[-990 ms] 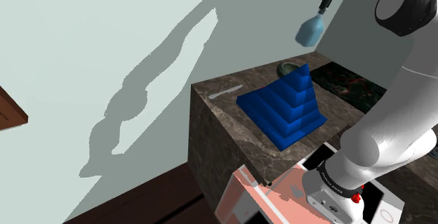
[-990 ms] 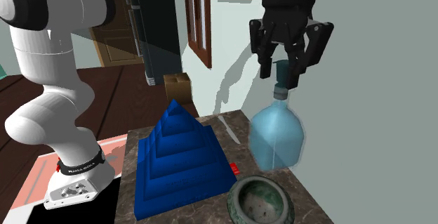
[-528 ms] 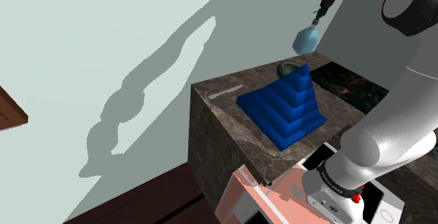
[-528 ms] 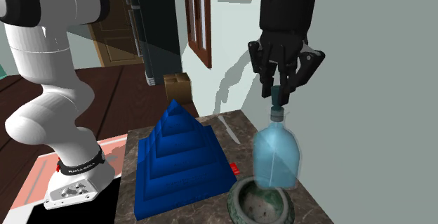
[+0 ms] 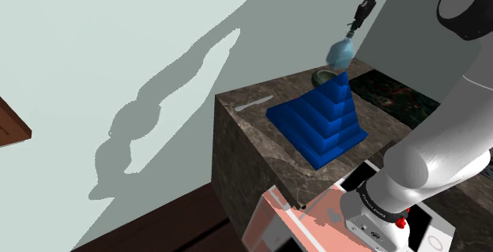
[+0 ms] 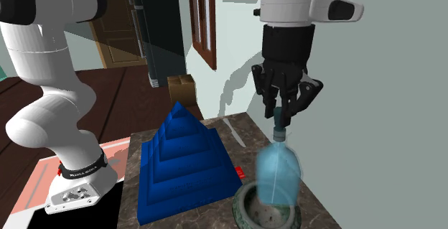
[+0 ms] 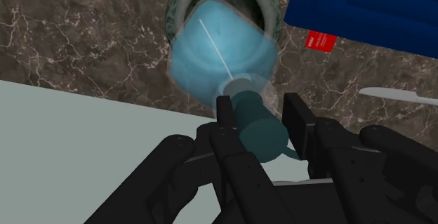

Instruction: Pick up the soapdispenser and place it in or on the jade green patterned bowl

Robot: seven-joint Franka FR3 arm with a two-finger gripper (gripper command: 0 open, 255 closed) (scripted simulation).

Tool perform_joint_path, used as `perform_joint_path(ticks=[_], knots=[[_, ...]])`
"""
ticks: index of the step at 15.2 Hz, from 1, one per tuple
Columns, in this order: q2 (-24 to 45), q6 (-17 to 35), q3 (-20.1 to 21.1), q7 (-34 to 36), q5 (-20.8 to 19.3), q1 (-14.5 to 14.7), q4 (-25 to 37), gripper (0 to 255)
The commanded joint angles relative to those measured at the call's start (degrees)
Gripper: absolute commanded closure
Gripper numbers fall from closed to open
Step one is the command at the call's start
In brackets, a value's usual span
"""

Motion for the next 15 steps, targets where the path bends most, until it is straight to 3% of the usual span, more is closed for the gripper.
perform_joint_path(ticks=[1, 15], knots=[[-0.2, 1.6, 0.0, 0.1, -0.1, 0.1, -1.8, 255], [-0.8, 11.5, 0.2, 0.3, -0.2, 0.4, -12.2, 255]])
